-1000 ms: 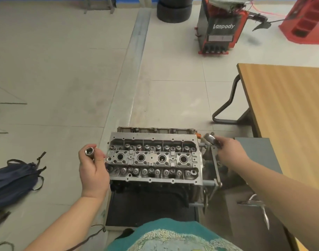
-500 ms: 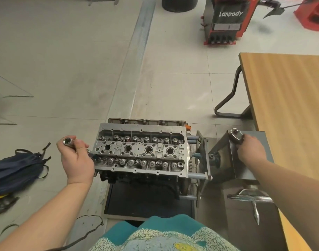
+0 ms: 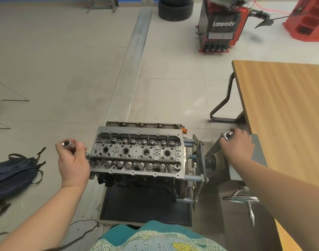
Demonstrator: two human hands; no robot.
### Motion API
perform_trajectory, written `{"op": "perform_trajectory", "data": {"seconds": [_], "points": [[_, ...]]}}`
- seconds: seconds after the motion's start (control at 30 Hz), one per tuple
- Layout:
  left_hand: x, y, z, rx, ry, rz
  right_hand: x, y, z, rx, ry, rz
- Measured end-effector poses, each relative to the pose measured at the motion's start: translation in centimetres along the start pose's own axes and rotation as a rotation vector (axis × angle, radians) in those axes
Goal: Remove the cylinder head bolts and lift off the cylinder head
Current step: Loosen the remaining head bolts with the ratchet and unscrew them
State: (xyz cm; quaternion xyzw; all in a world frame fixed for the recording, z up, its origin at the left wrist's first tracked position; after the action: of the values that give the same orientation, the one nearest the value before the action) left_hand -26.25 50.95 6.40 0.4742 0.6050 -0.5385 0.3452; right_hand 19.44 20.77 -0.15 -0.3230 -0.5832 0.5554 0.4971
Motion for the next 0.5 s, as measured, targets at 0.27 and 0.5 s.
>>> {"op": "perform_trajectory", "data": {"seconds": [0.27, 0.5], "points": [[0.2, -1.2, -0.2, 0.176, -0.069, -0.001, 23.5, -5.8, 14.5, 0.062, -0.697, -0.356], [1.4, -2.8, -2.6, 0.449, -0.062, -0.298, 38.5, -6.5, 27.3, 0.148, -1.093, 0.029]]}}
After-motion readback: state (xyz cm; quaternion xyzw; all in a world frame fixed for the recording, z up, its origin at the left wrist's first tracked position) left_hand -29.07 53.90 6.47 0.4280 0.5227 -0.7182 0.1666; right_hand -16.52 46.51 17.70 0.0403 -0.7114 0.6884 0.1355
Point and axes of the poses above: each hand's wrist, its own z-axis away from the middle knuckle, its own y-axis out of the palm, x = y × z, the point moved 5 cm from there along -z, towards the middle knuckle, and after that the axes turned 9 degrees about z, right-handed, at the moved point
